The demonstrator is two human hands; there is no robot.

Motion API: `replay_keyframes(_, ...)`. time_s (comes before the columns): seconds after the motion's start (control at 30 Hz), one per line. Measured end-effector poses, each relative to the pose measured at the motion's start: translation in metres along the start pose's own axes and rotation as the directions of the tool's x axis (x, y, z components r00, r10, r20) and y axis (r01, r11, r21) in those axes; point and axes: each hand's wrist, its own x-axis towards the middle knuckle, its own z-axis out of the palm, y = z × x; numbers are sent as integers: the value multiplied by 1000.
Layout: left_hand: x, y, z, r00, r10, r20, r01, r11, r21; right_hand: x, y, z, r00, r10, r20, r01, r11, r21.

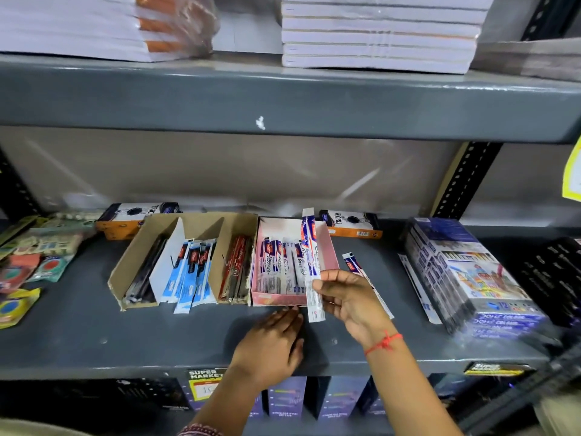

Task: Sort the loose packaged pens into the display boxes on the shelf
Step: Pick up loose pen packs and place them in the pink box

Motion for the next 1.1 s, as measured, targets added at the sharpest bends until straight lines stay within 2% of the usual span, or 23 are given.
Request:
replay_keyframes(0.23, 0, 0, -2, 998, -31, 56, 34, 998, -56, 12, -7, 11, 993, -44, -107, 42, 999, -18)
replay_keyframes(0.3, 0, -1, -3, 997, -38, 71, 43, 997, -68, 24, -12, 15, 981, -82, -174, 66, 993, -98)
replay_keyframes(0.37, -1, 0, -4, 996, -36, 86, 43, 996, -84, 41, -16, 16, 958, -143, -248, 73, 960, -271)
replay_keyframes(0.43, 0, 0, -6, 995, -30, 100, 41, 993, -109, 56, -18, 17, 925, -239, -294, 49, 845, -533)
replay_keyframes(0.5, 0, 0, -7, 993, -16, 120, 32, 991, -129, 67, -18, 21, 911, -298, -285, -11, 673, -739)
replay_keyframes(0.6, 0, -1, -6, 990, -4, 144, 23, 991, -135, 78, -14, 27, 935, -278, -221, -67, 473, -879)
replay_keyframes(0.7, -1, -2, -6, 991, -19, 135, 36, 992, -121, 80, -7, 30, 939, -260, -226, -120, 368, -922)
replay_keyframes(0.8, -1, -1, -6, 990, -18, 143, 35, 993, -115, 78, -3, 29, 931, -289, -224, -129, 313, -941)
replay_keyframes(0.93, -1, -1, -10, 987, -20, 158, 34, 996, -87, 64, -8, 26, 894, -406, -189, -92, 245, -965)
replay_keyframes(1.03, 0, 4, -13, 980, -81, 184, 94, 994, -61, 48, -15, 7, 814, -521, -257, -123, 279, -953)
replay_keyframes(1.1, 1, 4, -13, 980, -46, 193, 36, 998, 59, 44, -10, -18, 778, -546, -311, -172, 291, -941)
